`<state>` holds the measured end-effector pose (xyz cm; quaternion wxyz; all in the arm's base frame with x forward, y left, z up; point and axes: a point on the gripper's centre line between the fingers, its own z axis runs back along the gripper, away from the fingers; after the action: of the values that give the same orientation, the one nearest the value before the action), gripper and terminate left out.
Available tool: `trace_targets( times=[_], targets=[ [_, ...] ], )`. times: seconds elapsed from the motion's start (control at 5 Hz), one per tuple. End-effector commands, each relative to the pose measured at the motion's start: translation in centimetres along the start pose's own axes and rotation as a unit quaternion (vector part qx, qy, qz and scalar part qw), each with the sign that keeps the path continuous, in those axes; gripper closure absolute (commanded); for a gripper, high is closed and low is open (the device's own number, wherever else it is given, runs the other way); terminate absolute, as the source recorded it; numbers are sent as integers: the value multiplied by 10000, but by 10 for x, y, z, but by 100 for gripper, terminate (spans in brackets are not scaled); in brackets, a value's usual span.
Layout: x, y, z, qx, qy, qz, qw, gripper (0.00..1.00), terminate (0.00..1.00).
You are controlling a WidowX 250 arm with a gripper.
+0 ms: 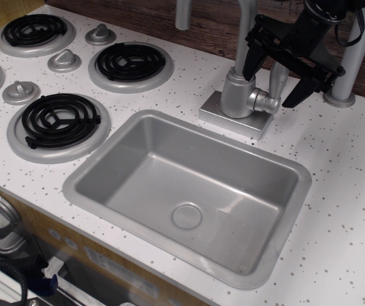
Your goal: Lever vertical to front
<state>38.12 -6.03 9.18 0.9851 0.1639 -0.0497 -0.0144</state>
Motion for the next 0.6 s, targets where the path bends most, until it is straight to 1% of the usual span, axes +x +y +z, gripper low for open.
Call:
trace_targets(
  times=[0.0, 0.2, 0.4],
  targets=[
    [0, 0, 0, 0, 0, 0, 10000, 0, 0],
    [1, 8, 5, 173, -328, 48, 9993, 0, 0],
    [5, 12, 9, 432, -749, 113, 9962, 0, 0]
  ],
)
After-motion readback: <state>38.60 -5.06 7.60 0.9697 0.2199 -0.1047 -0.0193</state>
